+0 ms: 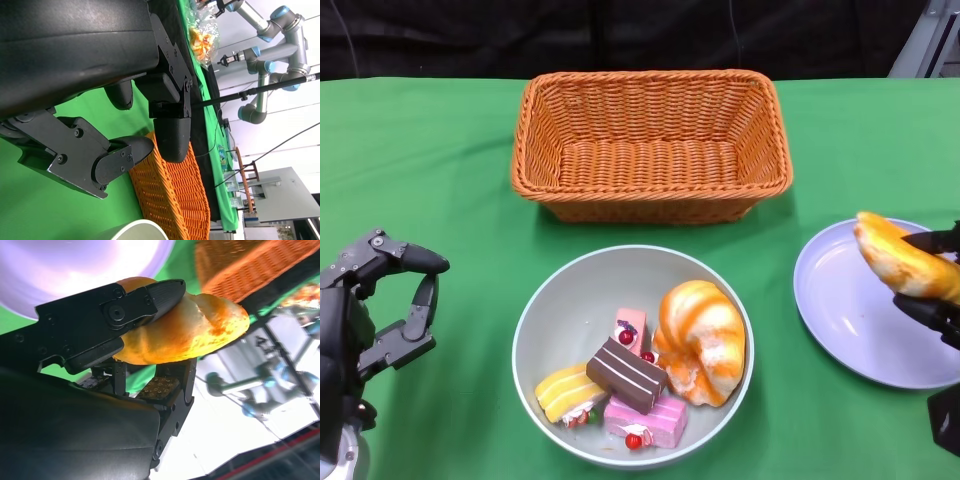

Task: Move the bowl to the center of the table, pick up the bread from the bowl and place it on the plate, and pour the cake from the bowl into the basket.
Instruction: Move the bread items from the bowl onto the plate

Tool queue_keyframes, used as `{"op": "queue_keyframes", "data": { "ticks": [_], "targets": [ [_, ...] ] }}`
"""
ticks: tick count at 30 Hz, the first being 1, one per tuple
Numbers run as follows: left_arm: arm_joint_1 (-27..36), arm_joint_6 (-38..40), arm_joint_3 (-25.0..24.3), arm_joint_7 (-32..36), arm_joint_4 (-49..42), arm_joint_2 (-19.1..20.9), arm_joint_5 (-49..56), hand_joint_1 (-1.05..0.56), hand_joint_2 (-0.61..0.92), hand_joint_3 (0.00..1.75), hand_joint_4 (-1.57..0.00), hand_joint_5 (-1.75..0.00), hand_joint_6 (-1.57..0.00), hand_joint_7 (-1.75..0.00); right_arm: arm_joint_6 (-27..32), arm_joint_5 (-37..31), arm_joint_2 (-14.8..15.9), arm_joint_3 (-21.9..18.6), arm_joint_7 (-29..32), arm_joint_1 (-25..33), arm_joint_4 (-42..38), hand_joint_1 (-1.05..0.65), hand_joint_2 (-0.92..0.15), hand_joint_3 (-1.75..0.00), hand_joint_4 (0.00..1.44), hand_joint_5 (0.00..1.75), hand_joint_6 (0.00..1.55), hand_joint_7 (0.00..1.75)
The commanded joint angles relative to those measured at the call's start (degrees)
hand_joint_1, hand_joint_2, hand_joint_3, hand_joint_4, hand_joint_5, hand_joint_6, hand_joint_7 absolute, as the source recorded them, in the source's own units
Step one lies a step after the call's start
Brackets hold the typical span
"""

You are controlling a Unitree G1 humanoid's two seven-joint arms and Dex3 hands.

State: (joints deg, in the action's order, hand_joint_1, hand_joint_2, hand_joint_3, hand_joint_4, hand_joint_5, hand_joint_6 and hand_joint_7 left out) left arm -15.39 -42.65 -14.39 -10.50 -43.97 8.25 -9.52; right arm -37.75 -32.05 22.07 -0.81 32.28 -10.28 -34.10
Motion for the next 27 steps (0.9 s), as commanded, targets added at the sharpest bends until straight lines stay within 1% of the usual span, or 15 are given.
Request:
{"op": "queue_keyframes", "data": {
  "ticks": [1, 7, 8, 10, 15, 17, 22, 23, 25, 27],
  "targets": [
    [-0.14, 0.33, -0.37, 1.01, 0.0, 0.94, 0.44, -0.1, 0.6, 0.96, -0.77, -1.75, -0.77, -1.23, -0.34, -0.32, 1.73, 0.31, 2.13, -2.44, -3.94, -0.02, -0.86, -0.01, 0.81, 1.31, 0.93, 0.66],
    [-0.19, -0.08, -0.45, 0.82, -0.23, 0.93, 0.41, -0.11, 0.6, 0.96, -0.77, -1.75, -0.76, -1.25, -0.55, -1.46, 2.34, 1.79, 4.39, -4.01, -7.51, -0.02, -0.85, -0.01, 0.83, 1.27, 0.97, 0.59],
    [-0.08, -0.04, -0.46, 0.89, -0.19, 0.95, 0.47, -0.11, 0.6, 0.96, -0.77, -1.75, -0.76, -1.25, 1.42, -2.21, 2.24, 2.44, 4.7, -4.91, -8.95, -0.02, -0.85, 0.0, 0.83, 1.27, 0.97, 0.58],
    [0.08, -0.05, -0.48, 0.82, -0.15, 1.01, 0.49, -0.1, 0.6, 0.96, -0.77, -1.75, -0.76, -1.24, 3.8, -3.19, 2.1, 3.56, 5.47, -6.5, -11.77, -0.04, -0.86, 0.0, 0.83, 1.21, 0.99, 0.52],
    [0.36, 0.43, -0.4, 0.89, 0.39, 1.05, 0.63, -0.11, 0.61, 0.95, -0.79, -1.75, -0.76, -1.24, 6.09, -3.34, 1.66, 5.74, 6.51, -9.21, -16.48, -0.06, -0.87, 0.0, 0.82, 1.18, 1.01, 0.43],
    [0.43, 0.64, -0.36, 1.05, 0.56, 1.07, 0.78, -0.11, 0.61, 0.95, -0.79, -1.75, -0.76, -1.24, 6.25, -3.27, 1.59, 6.52, 7.03, -9.91, -17.71, -0.06, -0.86, 0.0, 0.83, 1.16, 1.03, 0.39],
    [0.46, 0.74, -0.41, 1.07, 0.65, 1.04, 0.88, -0.11, 0.61, 0.95, -0.79, -1.75, -0.76, -1.23, 6.05, -2.75, 1.87, 7.66, 7.89, -10.5, -18.84, -0.06, -0.86, 0.0, 0.84, 1.15, 1.05, 0.35],
    [0.59, 0.88, -0.44, 0.98, 0.81, 1.02, 0.76, -0.11, 0.61, 0.95, -0.79, -1.75, -0.76, -1.23, 6.62, -2.78, 1.74, 8.15, 6.98, -11.03, -19.92, -0.06, -0.86, 0.0, 0.84, 1.15, 1.05, 0.35],
    [0.72, 0.87, -0.43, 0.85, 0.92, 1.06, 0.73, -0.09, 0.62, 0.95, -0.78, -1.75, -0.76, -1.23, 7.28, -2.65, 1.59, 8.93, 5.7, -11.83, -21.56, -0.08, -0.87, 0.0, 0.82, 1.09, 1.05, 0.3],
    [0.77, 0.9, -0.35, 0.84, 0.95, 1.15, 0.9, -0.09, 0.62, 0.95, -0.78, -1.75, -0.76, -1.23, 7.56, -1.73, 1.57, 9.35, 3.49, -11.95, -22.01, -0.11, -0.89, -0.01, 0.81, 1.06, 1.05, 0.27]
  ]
}}
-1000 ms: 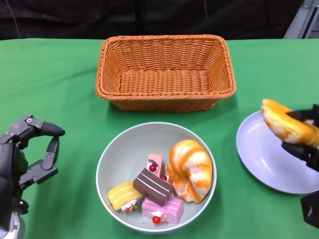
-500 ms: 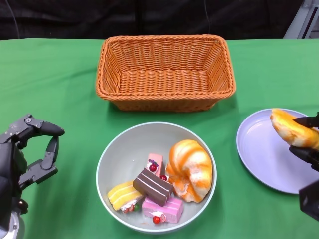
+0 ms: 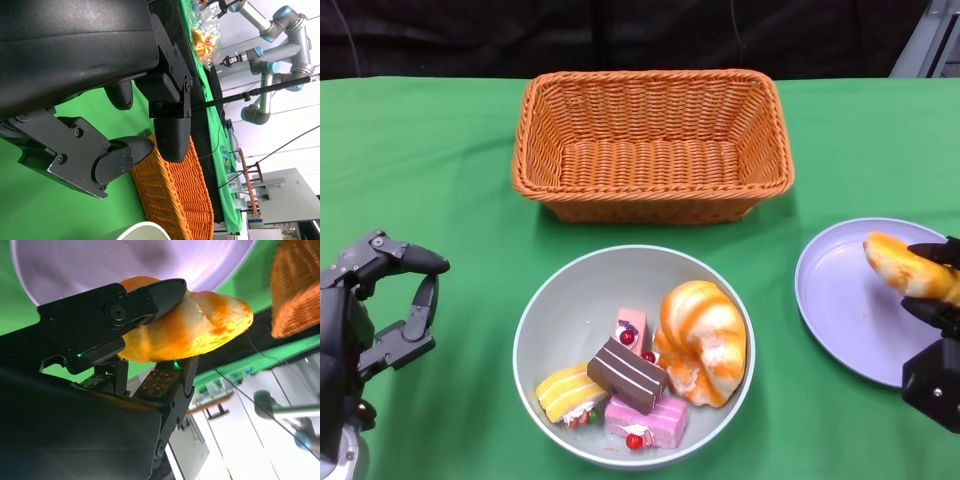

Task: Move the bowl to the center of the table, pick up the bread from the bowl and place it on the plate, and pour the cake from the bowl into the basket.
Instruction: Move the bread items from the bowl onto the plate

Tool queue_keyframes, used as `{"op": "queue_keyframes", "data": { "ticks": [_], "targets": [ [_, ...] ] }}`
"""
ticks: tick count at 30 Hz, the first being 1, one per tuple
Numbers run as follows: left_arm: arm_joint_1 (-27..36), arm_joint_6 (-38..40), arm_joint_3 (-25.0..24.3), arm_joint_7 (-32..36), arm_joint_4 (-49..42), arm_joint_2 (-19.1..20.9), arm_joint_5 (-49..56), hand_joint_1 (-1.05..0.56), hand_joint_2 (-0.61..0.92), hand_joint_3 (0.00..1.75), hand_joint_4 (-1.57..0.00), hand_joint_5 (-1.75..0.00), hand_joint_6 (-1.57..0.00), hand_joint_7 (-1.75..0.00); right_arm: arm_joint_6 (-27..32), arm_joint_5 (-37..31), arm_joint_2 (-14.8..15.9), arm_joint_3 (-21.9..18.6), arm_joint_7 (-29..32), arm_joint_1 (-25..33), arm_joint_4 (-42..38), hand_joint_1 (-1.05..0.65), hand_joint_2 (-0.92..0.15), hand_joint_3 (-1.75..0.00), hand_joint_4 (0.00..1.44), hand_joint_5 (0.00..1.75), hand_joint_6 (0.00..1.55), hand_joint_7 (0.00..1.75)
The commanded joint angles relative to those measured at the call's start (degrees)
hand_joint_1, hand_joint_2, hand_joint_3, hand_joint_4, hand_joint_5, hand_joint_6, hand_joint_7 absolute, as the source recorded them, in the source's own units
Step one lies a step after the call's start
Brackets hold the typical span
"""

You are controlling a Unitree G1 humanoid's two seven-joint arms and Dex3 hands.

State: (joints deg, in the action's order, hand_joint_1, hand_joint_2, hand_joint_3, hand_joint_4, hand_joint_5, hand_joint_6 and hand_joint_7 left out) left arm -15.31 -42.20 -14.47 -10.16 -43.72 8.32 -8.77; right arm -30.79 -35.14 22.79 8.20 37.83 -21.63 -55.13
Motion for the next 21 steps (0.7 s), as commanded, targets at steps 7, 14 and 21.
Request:
{"op": "queue_keyframes", "data": {
  "ticks": [7, 14, 21],
  "targets": [
    [0.61, -0.11, -0.39, 0.04, 0.29, 0.94, -0.29, -0.09, 0.64, 0.92, -0.77, -1.75, -0.78, -1.2, 3.25, 1.76, 1.45, 1.82, -7.82, 1.17, 2.38, -0.21, -0.89, 0.0, 0.8, 0.77, 1.01, 0.11],
    [0.42, -0.39, -0.31, 0.02, 0.01, 0.95, -0.32, -0.08, 0.65, 0.89, -0.76, -1.75, -0.79, -1.18, 12.27, 1.37, 2.81, 3.27, -18.08, 5.68, 15.0, -0.33, -0.9, 0.0, 0.75, 0.11, 0.78, 0.0],
    [0.3, -0.63, -0.31, 0.31, -0.11, 0.91, -0.01, -0.08, 0.66, 0.88, -0.76, -1.75, -0.79, -1.18, 20.89, 1.71, 3.75, 3.03, -28.41, 10.03, 27.69, -0.46, -0.91, 0.0, 0.48, 0.0, 0.55, 0.0]
  ]
}}
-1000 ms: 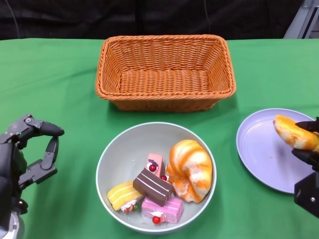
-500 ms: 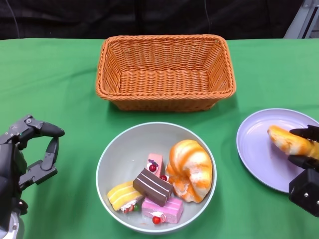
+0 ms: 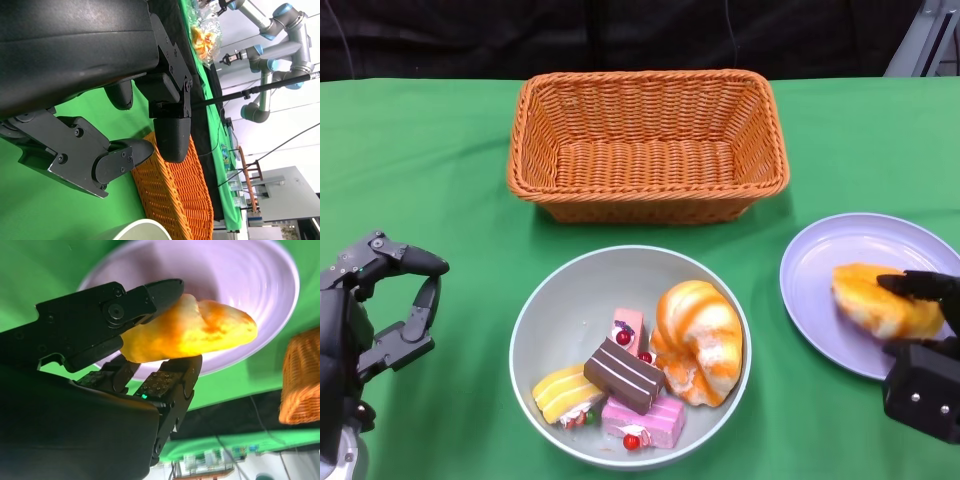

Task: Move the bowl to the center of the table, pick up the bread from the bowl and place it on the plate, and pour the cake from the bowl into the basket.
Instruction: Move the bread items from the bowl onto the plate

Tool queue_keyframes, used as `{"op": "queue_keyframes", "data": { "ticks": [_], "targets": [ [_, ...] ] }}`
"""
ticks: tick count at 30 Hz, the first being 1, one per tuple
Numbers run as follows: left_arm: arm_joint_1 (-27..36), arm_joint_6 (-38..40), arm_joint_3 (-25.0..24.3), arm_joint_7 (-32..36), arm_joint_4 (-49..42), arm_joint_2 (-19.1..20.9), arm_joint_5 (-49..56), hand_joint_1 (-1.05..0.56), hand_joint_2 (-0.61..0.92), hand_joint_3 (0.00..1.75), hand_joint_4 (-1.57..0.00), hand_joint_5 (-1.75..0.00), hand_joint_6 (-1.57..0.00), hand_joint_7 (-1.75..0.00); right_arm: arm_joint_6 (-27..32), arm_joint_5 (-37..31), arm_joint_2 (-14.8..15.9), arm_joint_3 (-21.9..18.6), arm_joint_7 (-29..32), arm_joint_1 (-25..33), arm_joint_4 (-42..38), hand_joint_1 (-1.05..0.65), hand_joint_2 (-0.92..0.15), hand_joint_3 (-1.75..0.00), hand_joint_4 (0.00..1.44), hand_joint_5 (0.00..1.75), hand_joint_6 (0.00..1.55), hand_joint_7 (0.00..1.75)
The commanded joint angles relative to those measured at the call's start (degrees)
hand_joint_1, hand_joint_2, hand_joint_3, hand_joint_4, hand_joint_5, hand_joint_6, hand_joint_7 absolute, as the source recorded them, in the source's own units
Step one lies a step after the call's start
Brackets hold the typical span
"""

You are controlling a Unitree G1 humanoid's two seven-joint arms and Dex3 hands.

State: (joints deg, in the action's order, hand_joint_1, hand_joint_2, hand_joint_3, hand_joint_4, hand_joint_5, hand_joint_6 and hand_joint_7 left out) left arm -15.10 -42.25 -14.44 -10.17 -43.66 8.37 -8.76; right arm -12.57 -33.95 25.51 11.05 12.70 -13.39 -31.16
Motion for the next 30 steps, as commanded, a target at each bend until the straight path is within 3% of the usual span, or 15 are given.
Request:
{"op": "queue_keyframes", "data": {
  "ticks": [1, 9, 16, 18, 25, 30],
  "targets": [
    [0.1, -0.53, -0.34, 0.25, -0.09, 0.84, -0.09, -0.07, 0.67, 0.89, -0.76, -1.75, -0.79, -1.19, 3.76, 0.53, 1.06, 0.02, -4.3, 2.31, 5.4, -0.49, -0.91, 0.0, 0.44, 0.0, 0.52, 0.0],
    [0.13, -0.49, -0.19, 0.56, 0.28, 0.6, 0.09, -0.07, 0.66, 0.89, -0.77, -1.75, -0.78, -1.22, 7.73, 0.41, 0.54, -0.86, -7.04, 5.25, 14.24, -0.63, -0.92, -0.01, 0.29, 0.0, 0.46, 0.0],
    [0.26, -0.88, 0.02, 0.8, 0.21, 0.7, 0.67, -0.06, 0.66, 0.91, -0.76, -1.75, -0.77, -1.24, 10.07, -0.78, -0.73, -1.09, -4.87, 6.17, 17.65, -0.64, -0.92, -0.01, 0.3, 0.01, 0.5, 0.01],
    [0.64, -0.75, 0.37, 0.91, 0.69, 0.98, 1.4, -0.09, 0.67, 0.89, -0.75, -1.75, -0.76, -1.26, 11.95, -2.18, -2.0, -1.41, -2.4, 6.65, 20.41, -0.58, -0.92, -0.01, 0.36, 0.04, 0.63, 0.07],
    [1.0, -0.16, 0.58, 0.67, 1.45, 1.12, 1.46, -0.09, 0.69, 0.86, -0.72, -1.75, -0.72, -1.3, 13.66, -2.95, -2.52, -1.42, -1.57, 7.26, 22.8, -0.55, -0.92, -0.01, 0.36, 0.03, 0.62, 0.03],
    [0.34, -1.27, 0.32, 0.78, 0.29, 0.79, 1.17, -0.1, 0.67, 0.88, -0.78, -1.75, -0.74, -1.31, 9.54, 2.0, -0.45, -3.42, -6.86, 10.41, 31.74, -0.58, -0.92, -0.01, 0.39, 0.04, 0.45, 0.0]
  ]
}}
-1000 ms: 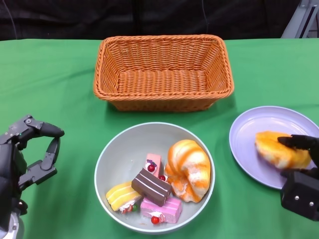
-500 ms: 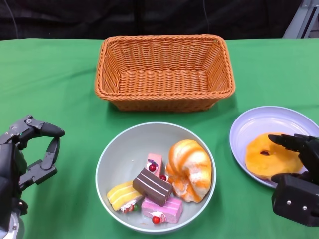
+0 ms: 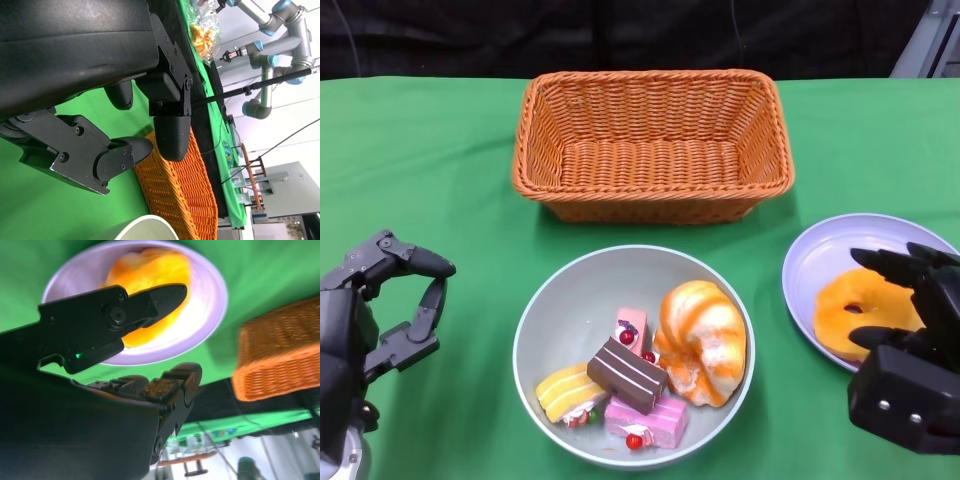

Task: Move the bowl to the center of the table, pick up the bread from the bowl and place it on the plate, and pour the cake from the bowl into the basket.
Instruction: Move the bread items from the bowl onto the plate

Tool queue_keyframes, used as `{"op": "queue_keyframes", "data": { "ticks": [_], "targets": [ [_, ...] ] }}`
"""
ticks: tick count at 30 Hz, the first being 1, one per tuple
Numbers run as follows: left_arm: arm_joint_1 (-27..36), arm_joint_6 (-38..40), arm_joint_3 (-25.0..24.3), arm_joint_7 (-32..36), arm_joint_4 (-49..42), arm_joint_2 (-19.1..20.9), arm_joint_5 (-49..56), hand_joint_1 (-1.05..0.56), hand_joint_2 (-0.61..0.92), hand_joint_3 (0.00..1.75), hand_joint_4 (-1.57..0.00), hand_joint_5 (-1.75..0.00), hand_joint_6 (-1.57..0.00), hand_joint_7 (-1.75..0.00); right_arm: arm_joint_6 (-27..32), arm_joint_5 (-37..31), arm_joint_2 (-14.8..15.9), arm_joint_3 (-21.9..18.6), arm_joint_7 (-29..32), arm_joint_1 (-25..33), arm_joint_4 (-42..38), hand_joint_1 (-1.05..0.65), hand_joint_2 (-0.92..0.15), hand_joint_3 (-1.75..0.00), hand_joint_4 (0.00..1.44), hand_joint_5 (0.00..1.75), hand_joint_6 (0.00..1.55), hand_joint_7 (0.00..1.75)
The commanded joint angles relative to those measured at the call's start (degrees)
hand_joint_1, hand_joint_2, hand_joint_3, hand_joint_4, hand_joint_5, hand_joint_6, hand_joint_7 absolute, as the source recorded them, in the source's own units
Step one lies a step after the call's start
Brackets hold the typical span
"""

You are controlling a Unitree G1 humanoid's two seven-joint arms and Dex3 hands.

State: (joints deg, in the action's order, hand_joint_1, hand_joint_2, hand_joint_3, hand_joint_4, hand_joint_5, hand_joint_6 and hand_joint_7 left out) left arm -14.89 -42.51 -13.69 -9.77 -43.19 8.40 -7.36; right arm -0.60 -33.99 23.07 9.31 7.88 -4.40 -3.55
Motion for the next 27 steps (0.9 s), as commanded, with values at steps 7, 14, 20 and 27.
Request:
{"op": "queue_keyframes", "data": {
  "ticks": [7, 14, 20, 27],
  "targets": [
    [-0.08, -0.17, -0.5, 0.18, -0.63, 0.74, -0.63, -0.09, 0.64, 0.9, -0.8, -1.75, -0.77, -1.26, -4.11, 8.43, 3.48, -3.47, -12.74, 3.2, 15.69, -0.67, -0.92, -0.06, 0.43, 0.05, 0.49, 0.02],
    [-0.45, -0.65, -0.32, 1.69, -1.11, 0.5, 0.43, -0.08, 0.62, 0.95, -0.81, -1.75, -0.79, -1.26, -1.27, 10.31, 2.75, -3.77, -19.81, 1.15, 21.46, -0.72, -0.92, -0.1, 0.47, 0.05, 0.49, 0.01],
    [-0.42, -0.42, -0.1, 1.43, -0.96, 0.38, -0.06, -0.08, 0.61, 0.97, -0.83, -1.75, -0.8, -1.25, -1.11, 11.31, 2.27, -3.1, -22.59, -0.89, 21.58, -0.71, -0.92, -0.1, 0.47, 0.05, 0.48, 0.0],
    [0.1, 0.28, -0.04, -1.79, -0.35, 0.35, -2.33, -0.05, 0.62, 0.98, -0.77, -1.75, -0.75, -1.31, -5.39, 18.76, 0.69, -1.43, -28.0, -9.99, 10.32, -0.73, -0.92, -0.08, 0.56, 0.08, 0.53, 0.02]
  ]
}}
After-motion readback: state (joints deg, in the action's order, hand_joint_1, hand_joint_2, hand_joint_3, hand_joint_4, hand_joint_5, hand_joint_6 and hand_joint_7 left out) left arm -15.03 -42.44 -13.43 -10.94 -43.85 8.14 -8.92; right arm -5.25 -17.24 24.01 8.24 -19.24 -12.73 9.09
